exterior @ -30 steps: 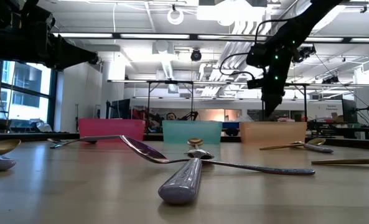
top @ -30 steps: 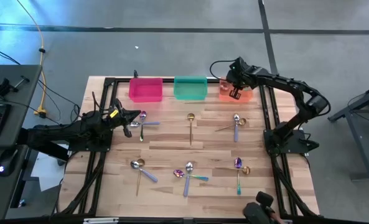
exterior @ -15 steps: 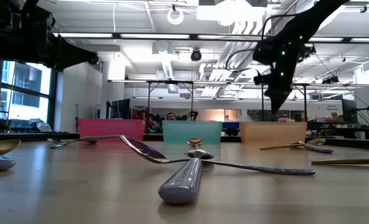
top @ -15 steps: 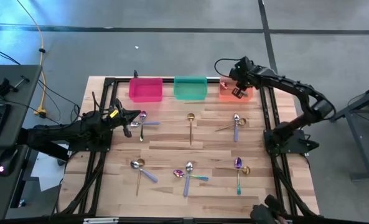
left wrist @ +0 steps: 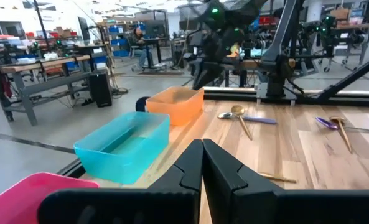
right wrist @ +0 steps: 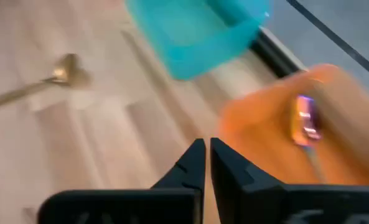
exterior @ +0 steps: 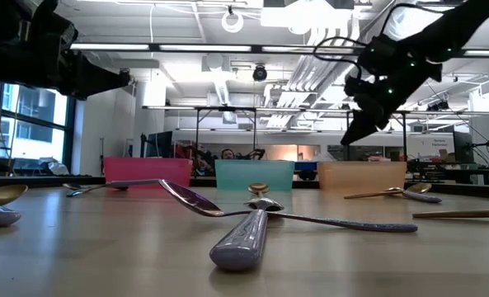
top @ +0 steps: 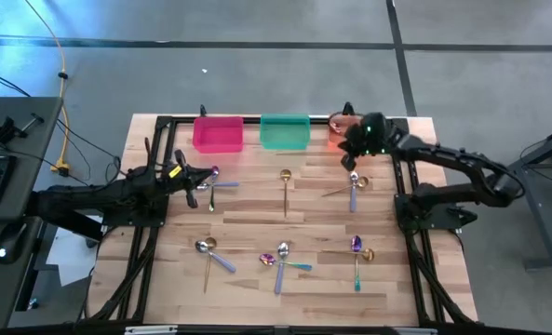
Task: Sort silverware by color (type)
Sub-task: Put the top left purple spoon into the pink bin
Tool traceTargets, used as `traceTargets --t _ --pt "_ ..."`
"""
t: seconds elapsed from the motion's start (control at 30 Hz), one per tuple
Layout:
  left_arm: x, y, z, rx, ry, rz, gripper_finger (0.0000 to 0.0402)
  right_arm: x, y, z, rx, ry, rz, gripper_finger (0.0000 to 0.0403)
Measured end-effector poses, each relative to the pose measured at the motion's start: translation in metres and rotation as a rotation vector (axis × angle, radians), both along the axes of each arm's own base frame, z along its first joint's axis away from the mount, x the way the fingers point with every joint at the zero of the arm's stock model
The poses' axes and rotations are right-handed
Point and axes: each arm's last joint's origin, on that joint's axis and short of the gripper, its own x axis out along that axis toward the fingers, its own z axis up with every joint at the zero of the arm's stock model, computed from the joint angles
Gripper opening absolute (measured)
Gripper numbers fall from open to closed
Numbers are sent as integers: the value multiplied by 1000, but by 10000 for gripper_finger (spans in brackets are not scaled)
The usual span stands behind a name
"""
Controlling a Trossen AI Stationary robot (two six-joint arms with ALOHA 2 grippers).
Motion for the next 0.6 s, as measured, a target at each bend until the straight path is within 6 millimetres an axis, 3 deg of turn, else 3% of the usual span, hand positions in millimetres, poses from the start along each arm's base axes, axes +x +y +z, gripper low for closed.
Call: traceTargets --t 0.6 --pt "17 -1 -12 -111 98 -82 0 43 74 11 -50 -204 175 16"
